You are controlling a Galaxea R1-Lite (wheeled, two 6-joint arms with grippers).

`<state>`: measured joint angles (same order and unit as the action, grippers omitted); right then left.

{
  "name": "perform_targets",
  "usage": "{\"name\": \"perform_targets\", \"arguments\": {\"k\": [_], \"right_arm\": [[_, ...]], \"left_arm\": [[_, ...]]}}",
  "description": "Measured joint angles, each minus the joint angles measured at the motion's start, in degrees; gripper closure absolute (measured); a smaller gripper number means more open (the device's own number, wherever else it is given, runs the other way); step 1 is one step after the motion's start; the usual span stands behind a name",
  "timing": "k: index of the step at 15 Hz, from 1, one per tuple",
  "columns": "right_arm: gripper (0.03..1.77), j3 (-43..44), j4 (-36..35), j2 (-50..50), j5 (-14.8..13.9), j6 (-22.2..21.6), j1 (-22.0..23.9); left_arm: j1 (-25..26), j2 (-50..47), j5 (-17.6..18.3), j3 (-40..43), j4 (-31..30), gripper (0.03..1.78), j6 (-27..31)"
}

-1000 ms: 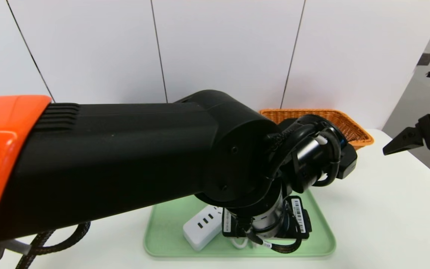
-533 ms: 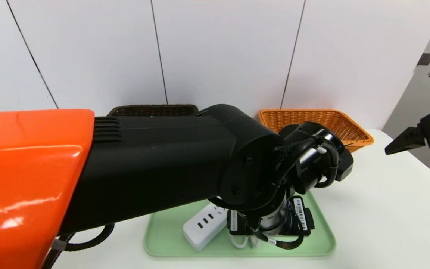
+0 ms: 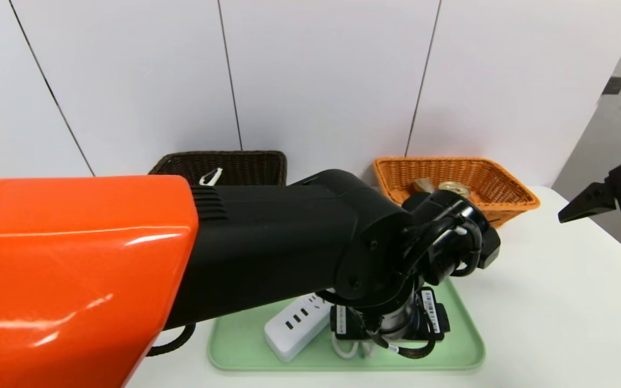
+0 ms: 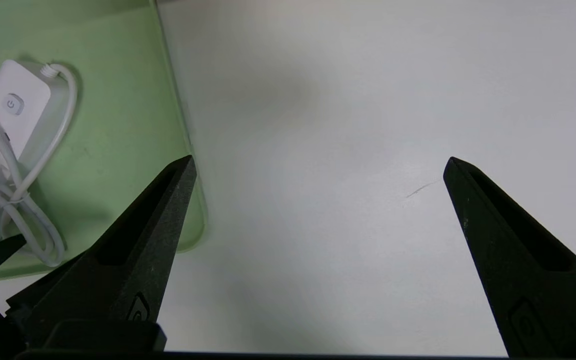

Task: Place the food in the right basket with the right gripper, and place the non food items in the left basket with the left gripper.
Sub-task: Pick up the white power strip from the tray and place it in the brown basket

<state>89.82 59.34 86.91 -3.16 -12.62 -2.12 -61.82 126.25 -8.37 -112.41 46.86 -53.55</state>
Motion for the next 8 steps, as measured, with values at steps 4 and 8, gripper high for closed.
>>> {"name": "perform_targets", "arguments": {"k": [4, 8], "right_arm": [[0.09, 0.0, 0.02, 0.05, 0.16, 0.16, 0.48], [0.09, -0.02, 0.02, 0.11, 0.16, 0.2, 0.65]], "left_arm": [[0.05, 1.38, -0.22, 0.0, -0.01, 0.12, 0.46], [0.02, 2.21, -0.57, 0.0, 0.02, 0.12, 0.67]]}}
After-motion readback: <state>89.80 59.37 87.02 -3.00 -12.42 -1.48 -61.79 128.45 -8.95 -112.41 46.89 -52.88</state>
